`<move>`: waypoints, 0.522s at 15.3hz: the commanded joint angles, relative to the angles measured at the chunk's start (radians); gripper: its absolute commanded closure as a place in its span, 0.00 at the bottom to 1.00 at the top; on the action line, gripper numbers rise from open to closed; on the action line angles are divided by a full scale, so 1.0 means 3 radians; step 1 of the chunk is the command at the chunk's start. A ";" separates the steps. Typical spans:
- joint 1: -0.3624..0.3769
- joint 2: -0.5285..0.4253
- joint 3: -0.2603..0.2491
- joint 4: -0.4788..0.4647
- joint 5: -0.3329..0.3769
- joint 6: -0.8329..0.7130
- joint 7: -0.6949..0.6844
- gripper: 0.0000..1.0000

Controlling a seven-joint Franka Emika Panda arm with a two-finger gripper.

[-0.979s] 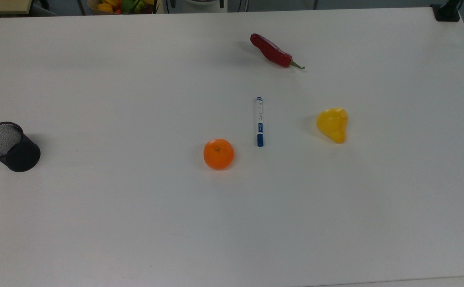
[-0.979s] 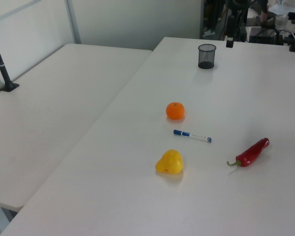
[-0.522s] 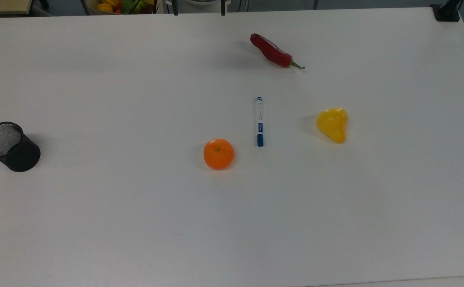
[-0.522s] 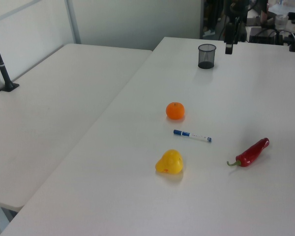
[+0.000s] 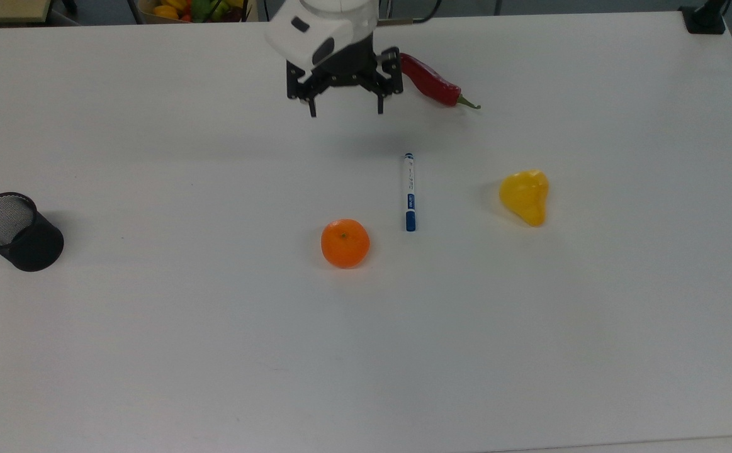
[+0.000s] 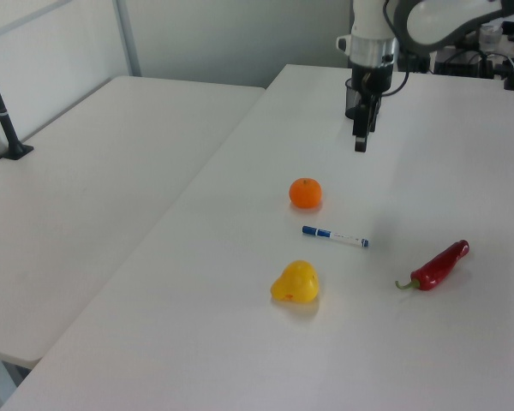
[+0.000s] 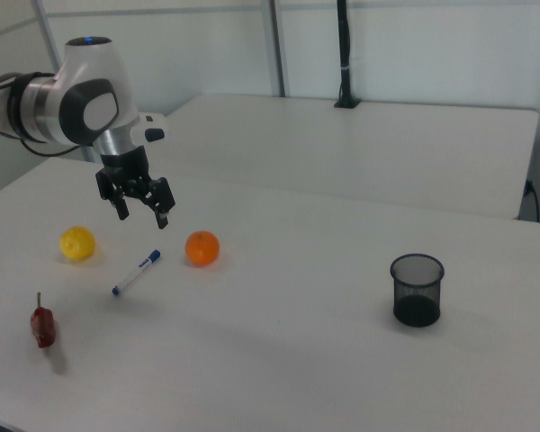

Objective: Place marker
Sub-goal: 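Move the open gripper over the blue-capped marker and lower it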

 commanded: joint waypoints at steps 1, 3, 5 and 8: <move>0.0091 0.0033 0.0047 -0.0288 -0.0027 0.0481 0.0026 0.00; 0.0132 0.0150 0.0047 -0.0294 -0.0027 0.0620 0.0036 0.00; 0.0183 0.0263 0.0041 -0.0324 -0.0032 0.0839 0.0036 0.00; 0.0188 0.0386 0.0041 -0.0365 -0.0032 0.1075 0.0041 0.00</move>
